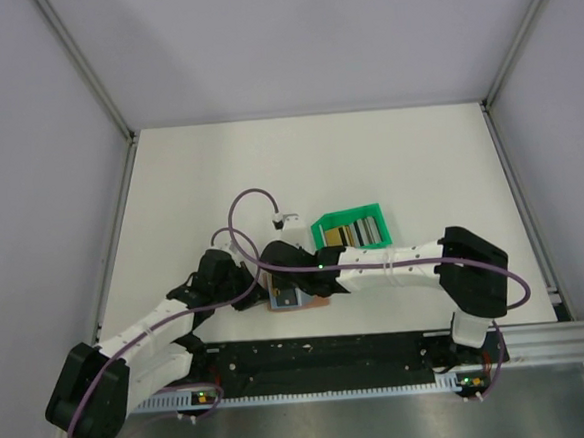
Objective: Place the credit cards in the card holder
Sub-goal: Turn over the card slot in the card holder.
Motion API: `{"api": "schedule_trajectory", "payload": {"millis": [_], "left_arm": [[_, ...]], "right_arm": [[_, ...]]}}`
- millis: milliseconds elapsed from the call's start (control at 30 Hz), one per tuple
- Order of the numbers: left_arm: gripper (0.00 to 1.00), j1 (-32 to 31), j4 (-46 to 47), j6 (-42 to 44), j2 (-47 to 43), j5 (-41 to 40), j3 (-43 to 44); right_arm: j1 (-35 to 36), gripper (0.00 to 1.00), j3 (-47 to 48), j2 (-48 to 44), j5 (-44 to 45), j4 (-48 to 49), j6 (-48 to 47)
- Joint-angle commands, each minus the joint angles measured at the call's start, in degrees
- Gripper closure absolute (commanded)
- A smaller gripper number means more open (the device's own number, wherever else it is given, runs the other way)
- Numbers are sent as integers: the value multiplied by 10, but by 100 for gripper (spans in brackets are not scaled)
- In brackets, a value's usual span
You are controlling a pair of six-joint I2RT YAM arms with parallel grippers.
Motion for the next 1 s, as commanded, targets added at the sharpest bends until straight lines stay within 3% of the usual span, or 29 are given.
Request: {"api": "schedule_trajectory", "payload": {"millis": [0,967], "left_arm": [[100,-2,25,-4,-6,4,-5],[100,-2,25,-3,-5,4,-4]], "right_arm": [[10,100,32,-1,22,1,-4],[10,100,52,20,17,-34,-21]]}}
